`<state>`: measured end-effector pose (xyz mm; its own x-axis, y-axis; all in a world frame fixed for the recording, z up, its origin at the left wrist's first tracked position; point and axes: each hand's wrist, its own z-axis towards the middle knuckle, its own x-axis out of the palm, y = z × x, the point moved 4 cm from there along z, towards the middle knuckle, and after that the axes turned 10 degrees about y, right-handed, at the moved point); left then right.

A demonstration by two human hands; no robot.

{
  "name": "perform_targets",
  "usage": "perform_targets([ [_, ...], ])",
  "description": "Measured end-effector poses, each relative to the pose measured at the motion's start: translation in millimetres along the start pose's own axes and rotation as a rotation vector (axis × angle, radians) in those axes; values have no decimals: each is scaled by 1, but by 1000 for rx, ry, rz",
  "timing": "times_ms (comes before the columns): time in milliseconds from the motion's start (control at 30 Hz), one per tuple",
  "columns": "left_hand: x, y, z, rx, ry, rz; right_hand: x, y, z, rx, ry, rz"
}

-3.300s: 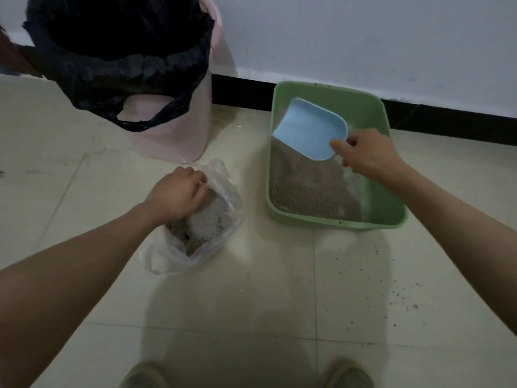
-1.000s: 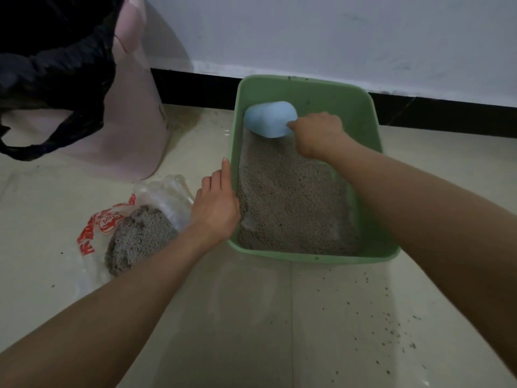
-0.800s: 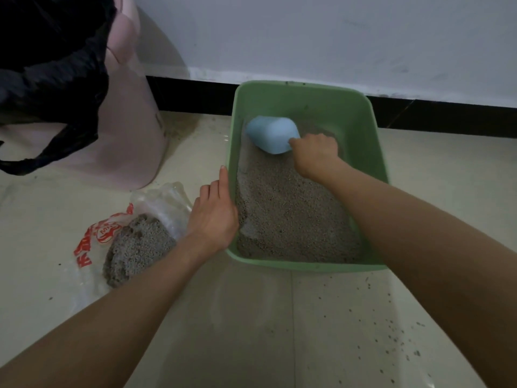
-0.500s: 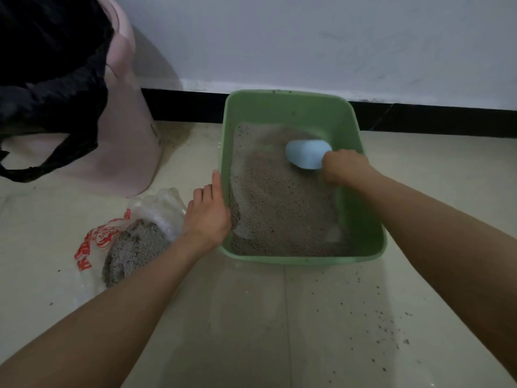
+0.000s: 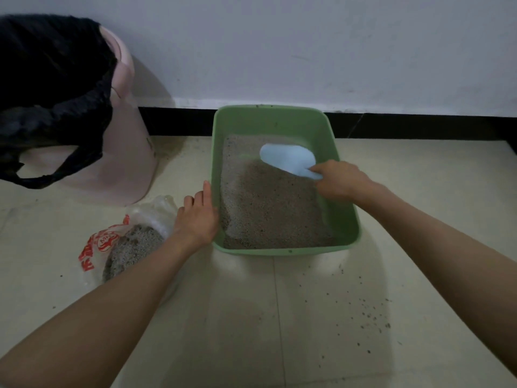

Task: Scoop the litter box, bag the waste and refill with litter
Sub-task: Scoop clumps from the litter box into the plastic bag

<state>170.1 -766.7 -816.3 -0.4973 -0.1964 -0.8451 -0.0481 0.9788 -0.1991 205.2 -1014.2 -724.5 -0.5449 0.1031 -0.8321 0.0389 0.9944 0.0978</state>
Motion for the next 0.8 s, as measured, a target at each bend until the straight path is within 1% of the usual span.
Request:
perform_targets([
  [67, -1, 0, -2, 1, 0, 24, 2, 2, -3, -66, -42, 131],
  [133, -2, -1, -4, 0, -6, 58, 3, -3, -10, -102, -170, 370],
  [167, -2, -2, -5, -1, -7, 76, 4, -10, -13, -84, -245, 511],
  [233, -2, -3, -5, -5, -16, 100, 11, -32, -16, -2, -363, 822],
  [333, 0, -3, -4, -4, -15, 112, 30, -77, -17, 209, -461, 1309],
  [400, 2, -3, -2, -9, -13, 107, 46, -106, -23, 346, -475, 1480],
  [500, 4, -3, 0, -13, -38, 97, 82, -137, -37, 471, -401, 1643],
  [600, 7, -4, 1, -14, -54, 75, 124, -156, -44, 580, -269, 1657],
  [700, 11, -1, 7, 7, -80, 65, 153, -161, -42, 599, -195, 1638],
  [800, 17, 6, 15, 47, -82, 79, 165, -157, -38, 542, -165, 1602],
])
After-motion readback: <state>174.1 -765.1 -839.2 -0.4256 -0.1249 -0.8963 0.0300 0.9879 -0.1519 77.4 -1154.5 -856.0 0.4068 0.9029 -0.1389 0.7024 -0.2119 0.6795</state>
